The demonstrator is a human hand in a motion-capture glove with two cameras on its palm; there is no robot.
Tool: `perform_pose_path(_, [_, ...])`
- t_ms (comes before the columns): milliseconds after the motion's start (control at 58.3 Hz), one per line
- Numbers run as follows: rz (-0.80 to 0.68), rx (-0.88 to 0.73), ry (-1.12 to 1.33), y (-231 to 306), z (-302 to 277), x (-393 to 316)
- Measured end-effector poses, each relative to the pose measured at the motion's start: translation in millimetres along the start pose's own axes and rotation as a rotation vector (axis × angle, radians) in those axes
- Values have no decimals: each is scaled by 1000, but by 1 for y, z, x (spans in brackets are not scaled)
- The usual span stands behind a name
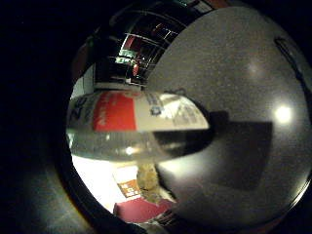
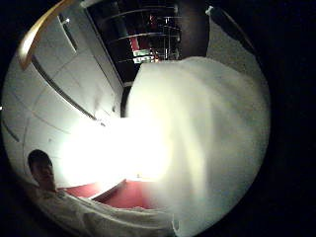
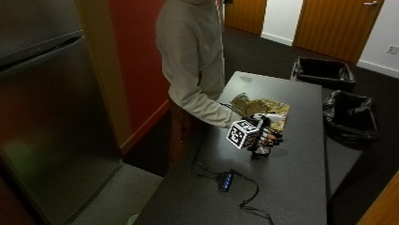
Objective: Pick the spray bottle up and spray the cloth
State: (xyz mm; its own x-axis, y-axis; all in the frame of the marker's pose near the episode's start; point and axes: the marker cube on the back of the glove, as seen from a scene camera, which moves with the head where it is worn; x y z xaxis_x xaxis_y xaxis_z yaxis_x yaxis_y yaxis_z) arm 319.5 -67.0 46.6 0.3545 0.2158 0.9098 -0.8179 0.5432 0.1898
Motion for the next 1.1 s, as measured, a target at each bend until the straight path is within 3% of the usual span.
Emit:
perform_pose_path(481, [-17, -37, 66, -46, 25, -9])
perform_pose_path(601, [-88, -157, 195, -43, 40, -21])
perform_pose_path(669, [-132, -386, 302, -22, 30, -38])
perform_pose_path(772, [-190, -469, 248, -23, 38, -98])
perform_pose_path(944, [-319, -501, 401, -14, 72, -165])
perform_pose_path(1098, [-426, -727, 790, 22, 79, -180])
